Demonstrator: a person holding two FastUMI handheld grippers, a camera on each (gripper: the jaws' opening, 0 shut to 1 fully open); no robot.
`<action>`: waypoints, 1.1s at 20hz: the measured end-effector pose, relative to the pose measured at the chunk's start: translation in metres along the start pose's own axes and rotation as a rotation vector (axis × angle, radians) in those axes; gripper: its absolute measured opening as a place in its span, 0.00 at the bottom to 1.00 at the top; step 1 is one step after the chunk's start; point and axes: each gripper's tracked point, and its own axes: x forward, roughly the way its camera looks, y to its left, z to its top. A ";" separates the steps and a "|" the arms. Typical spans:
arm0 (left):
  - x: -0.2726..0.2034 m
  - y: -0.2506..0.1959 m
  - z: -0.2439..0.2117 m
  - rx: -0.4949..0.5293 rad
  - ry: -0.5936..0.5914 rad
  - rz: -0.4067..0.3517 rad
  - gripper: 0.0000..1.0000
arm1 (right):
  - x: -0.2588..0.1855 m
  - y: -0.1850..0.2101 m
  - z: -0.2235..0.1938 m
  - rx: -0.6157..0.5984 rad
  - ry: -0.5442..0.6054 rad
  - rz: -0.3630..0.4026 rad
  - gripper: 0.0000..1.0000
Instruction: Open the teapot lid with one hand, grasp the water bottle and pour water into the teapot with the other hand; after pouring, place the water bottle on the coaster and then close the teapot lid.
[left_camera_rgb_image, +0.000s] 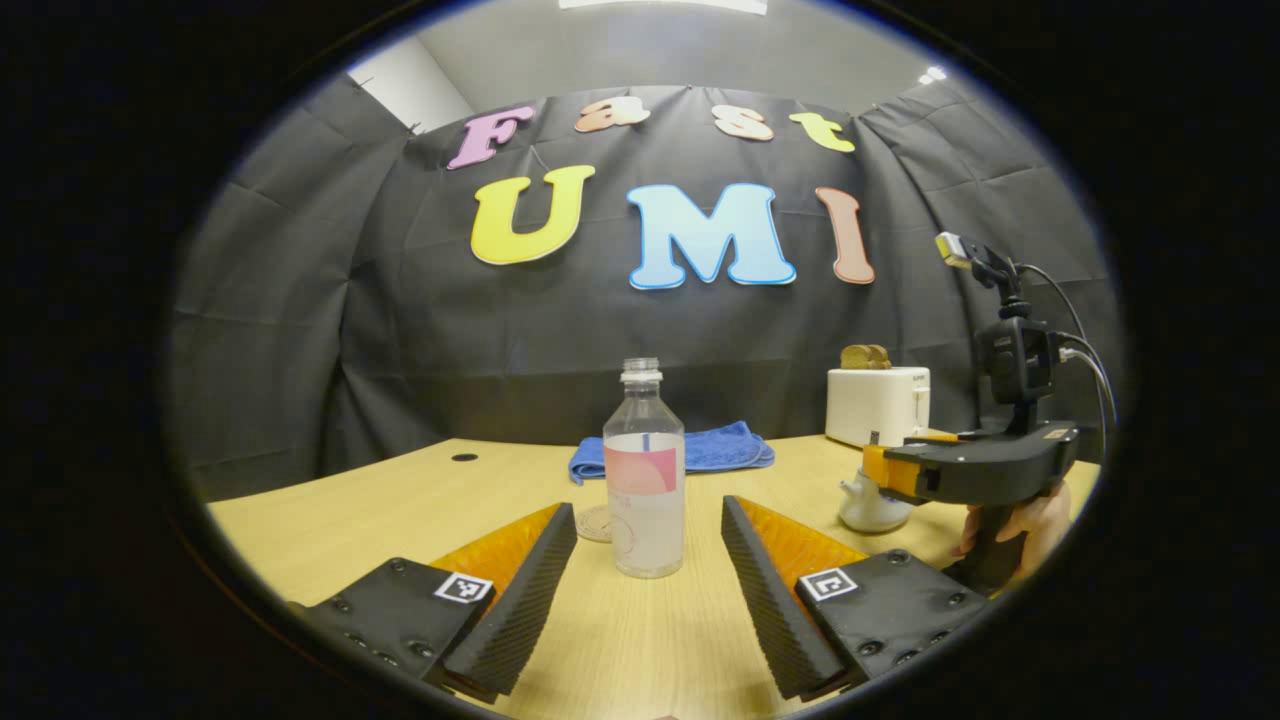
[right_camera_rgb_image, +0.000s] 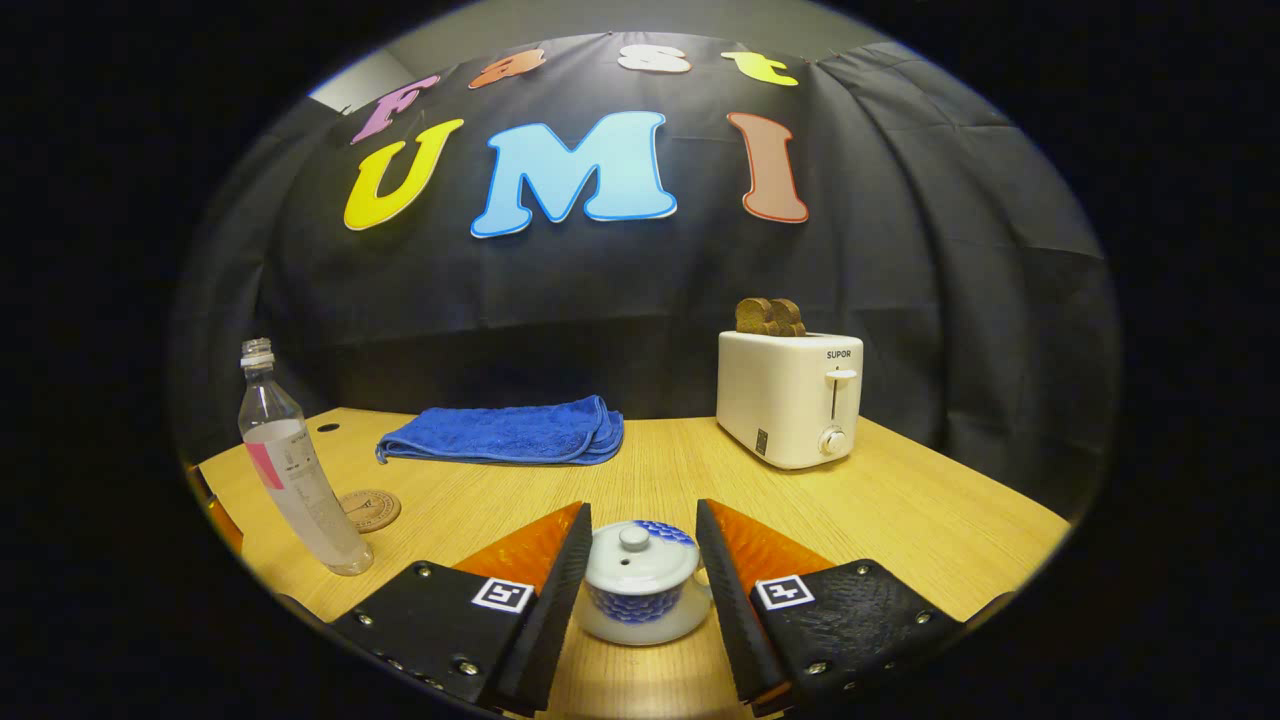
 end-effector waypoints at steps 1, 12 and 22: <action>0.001 0.000 0.000 0.000 0.000 0.000 1.00 | 0.000 0.001 -0.001 -0.018 0.002 0.001 0.48; -0.001 0.000 0.001 0.001 -0.001 0.000 0.99 | 0.002 0.000 0.001 -0.056 -0.011 -0.010 0.17; 0.000 0.000 0.000 0.001 -0.001 0.000 0.99 | -0.001 -0.001 0.010 -0.024 -0.056 0.019 0.03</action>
